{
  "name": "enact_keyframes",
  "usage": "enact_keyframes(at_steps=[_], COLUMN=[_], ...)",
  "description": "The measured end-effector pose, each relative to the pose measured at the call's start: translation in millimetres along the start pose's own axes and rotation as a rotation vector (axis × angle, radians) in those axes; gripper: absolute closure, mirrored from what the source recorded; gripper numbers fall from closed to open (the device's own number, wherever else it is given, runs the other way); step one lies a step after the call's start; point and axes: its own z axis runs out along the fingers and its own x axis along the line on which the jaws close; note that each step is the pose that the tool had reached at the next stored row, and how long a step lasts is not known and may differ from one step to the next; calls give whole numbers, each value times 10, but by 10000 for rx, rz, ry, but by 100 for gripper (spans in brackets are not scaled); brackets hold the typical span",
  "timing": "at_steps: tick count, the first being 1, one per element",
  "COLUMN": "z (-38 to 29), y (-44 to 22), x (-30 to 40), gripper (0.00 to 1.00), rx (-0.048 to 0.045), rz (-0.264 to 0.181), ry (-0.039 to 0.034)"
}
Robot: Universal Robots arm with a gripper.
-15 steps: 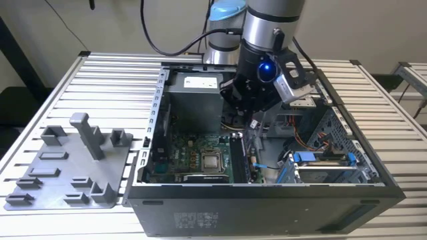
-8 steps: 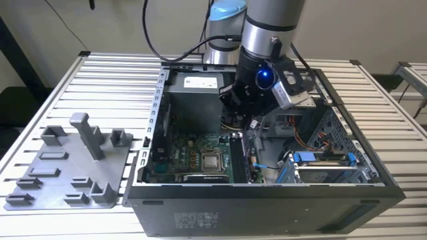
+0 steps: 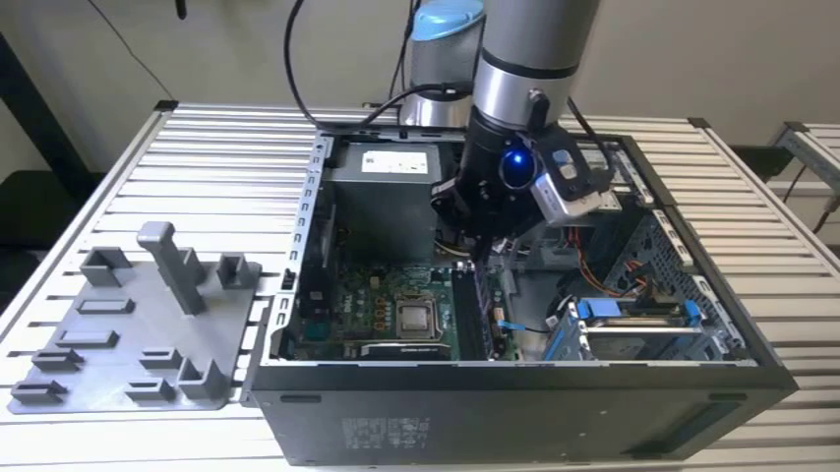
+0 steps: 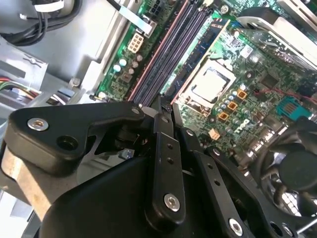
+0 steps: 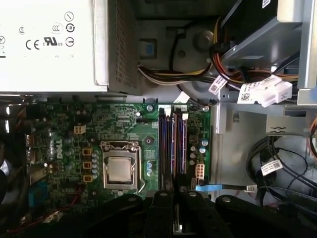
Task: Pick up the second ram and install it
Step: 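Insert the second ram into the second slot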
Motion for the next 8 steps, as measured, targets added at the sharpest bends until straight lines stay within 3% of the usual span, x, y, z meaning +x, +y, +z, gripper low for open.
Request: enact_keyframes(at_steps=[4,8], z=[51,51], y=[2,2], x=[-1,-1], gripper=[86,86], rx=[37,42], rz=[0,0], ry=[0,0])
